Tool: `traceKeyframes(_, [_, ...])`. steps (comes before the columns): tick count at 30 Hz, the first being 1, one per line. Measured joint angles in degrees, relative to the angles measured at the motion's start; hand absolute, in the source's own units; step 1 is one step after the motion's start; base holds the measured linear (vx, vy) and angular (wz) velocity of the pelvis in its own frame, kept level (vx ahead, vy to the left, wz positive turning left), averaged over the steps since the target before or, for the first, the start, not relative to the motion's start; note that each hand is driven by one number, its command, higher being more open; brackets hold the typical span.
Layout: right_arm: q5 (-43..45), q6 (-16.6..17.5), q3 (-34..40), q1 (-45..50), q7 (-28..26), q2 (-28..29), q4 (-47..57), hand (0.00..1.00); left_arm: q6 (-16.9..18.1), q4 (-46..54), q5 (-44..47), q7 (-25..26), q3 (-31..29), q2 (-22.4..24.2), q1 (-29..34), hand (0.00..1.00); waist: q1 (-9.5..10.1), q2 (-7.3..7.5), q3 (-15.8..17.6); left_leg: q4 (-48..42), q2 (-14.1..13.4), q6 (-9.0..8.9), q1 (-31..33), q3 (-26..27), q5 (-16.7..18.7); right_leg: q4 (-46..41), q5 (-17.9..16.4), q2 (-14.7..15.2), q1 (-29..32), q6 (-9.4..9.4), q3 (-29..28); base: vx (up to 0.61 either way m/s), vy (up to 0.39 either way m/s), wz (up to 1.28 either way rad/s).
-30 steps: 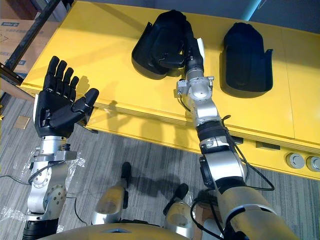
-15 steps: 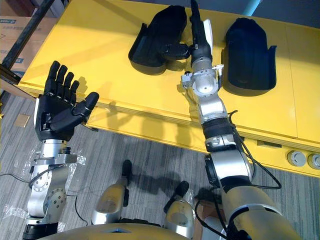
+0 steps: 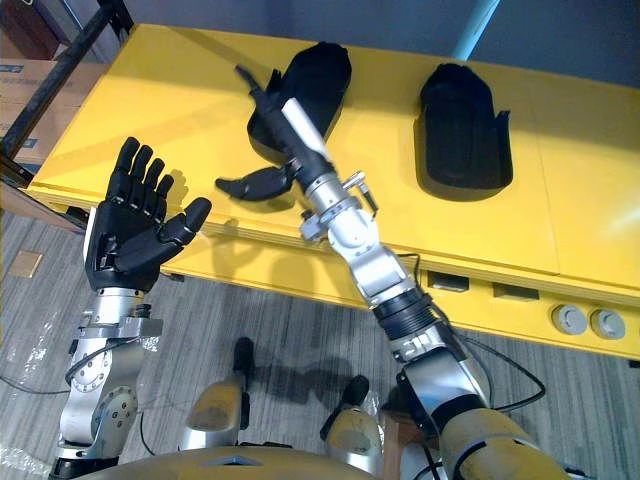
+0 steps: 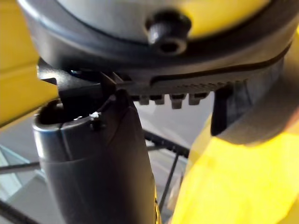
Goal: Walk over and take three plastic housings, then place them on the shelf
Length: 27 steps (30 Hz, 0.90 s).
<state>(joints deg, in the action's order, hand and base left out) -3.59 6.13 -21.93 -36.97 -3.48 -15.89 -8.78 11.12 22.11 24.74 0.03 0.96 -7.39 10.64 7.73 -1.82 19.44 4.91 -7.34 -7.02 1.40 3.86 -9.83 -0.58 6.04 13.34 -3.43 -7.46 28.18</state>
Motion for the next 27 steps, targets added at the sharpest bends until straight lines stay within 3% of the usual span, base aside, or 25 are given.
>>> traceKeyframes(4, [0.15, 0.92, -1.4, 0.0, 0.5, 3.53, -0.02, 1.0, 0.0, 0.57, -0.13, -0.72, 0.5, 0.0, 0.96, 1.0, 0.32, 0.24, -0.46, 0.01, 0.03, -0.11, 0.03, -1.0, 0.03, 0.5, -0.02, -0.18, -0.89, 0.03, 1.06, -0.01, -0.024, 0.12])
traceKeyframes(9, [-0.57, 5.15, -1.57, 0.02, 8.06, 6.81, -0.01, 1.0, 0.33, 1.06, -0.65, -0.72, 0.33, -0.01, 0.96, 1.0, 1.46, 0.25, -1.91, 0.16, -0.12, -0.32, 0.44, -1.42, 0.15, 1.05, -0.3, -0.51, -1.0, 0.31, 1.52, -0.02, -0.013, 0.04])
traceKeyframes(14, [-0.6, 5.73, 1.79, 4.21, 13.7, 7.06, 6.9, 1.0, 1.17, 1.08, -1.0, -0.5, -0.32, -0.24, 0.67, 1.0, 1.13, 0.34, -4.53, -0.03, -0.16, -0.11, 1.04, -1.04, 0.06, 1.64, -0.08, -0.69, -0.43, 0.19, 1.23, 0.01, -0.008, -0.02])
traceKeyframes(21, [2.86, 5.82, 12.57, 17.03, 13.32, 2.04, 19.1, 1.0, 0.2, 0.23, -5.83, 1.91, -5.08, -3.32, -2.42, 1.0, -1.87, 0.66, -5.37, -0.02, -0.38, -0.03, -1.45, 3.21, 0.96, 1.48, 0.35, -0.57, 0.18, -0.22, -3.09, 0.01, -0.007, -0.31])
traceKeyframes(27, [8.6, 6.41, 24.0, 30.0, 7.51, -0.63, 27.56, 1.0, -1.63, -10.69, -7.09, 6.12, -9.6, -4.88, -5.93, 1.0, -6.39, 0.63, -5.54, 0.16, -1.09, -0.37, -3.99, 8.68, 2.5, 1.62, 0.62, -1.12, 1.67, -0.14, -8.69, 0.0, -0.009, -0.46])
